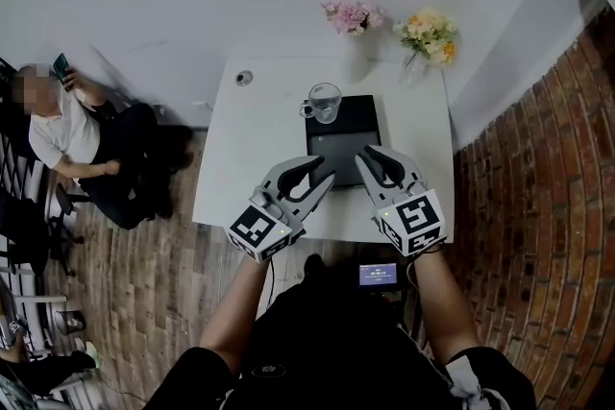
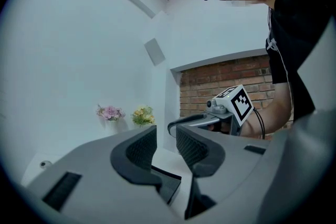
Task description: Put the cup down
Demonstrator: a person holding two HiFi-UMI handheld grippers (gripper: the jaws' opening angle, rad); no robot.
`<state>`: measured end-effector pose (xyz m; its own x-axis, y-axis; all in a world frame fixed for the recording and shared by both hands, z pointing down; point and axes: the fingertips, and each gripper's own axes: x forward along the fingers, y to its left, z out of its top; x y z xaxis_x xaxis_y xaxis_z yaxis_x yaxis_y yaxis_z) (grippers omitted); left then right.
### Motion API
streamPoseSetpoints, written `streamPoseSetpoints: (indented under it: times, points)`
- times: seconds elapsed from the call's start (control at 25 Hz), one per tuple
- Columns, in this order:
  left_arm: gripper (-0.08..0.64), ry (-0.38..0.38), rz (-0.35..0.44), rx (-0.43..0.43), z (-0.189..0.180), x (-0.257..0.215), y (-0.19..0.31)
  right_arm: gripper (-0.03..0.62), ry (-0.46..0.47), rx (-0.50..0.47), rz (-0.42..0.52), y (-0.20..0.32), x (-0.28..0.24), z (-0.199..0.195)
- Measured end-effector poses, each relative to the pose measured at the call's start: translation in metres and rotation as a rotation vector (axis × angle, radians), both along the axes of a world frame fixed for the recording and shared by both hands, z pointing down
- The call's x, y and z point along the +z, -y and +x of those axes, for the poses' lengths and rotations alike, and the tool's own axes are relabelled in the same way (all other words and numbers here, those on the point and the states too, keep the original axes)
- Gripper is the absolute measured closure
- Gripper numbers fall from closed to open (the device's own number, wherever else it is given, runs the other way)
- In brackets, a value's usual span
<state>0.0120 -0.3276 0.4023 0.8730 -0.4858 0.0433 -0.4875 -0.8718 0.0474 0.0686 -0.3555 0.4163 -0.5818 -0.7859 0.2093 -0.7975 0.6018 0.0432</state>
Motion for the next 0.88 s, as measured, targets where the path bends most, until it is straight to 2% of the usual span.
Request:
streamPoseSetpoints:
  times: [0.24, 0.64, 0.88]
  points:
    - [0.454, -0.014, -0.001, 0.029, 0.016, -0.006, -0.013, 0.548, 0.019, 0.017, 0.002, -0.015, -0.006, 0.006]
    - [0.454, -0.036, -0.008, -0.011, 0.012, -0.002, -0.014, 0.578, 0.009, 0.021, 0.009, -0.021, -0.008, 0.009]
    - [0.454, -0.007, -0.039, -0.019, 0.011, -0.001, -0.016, 0.58, 0.004, 0.023, 0.007, -0.022, -0.006, 0.009]
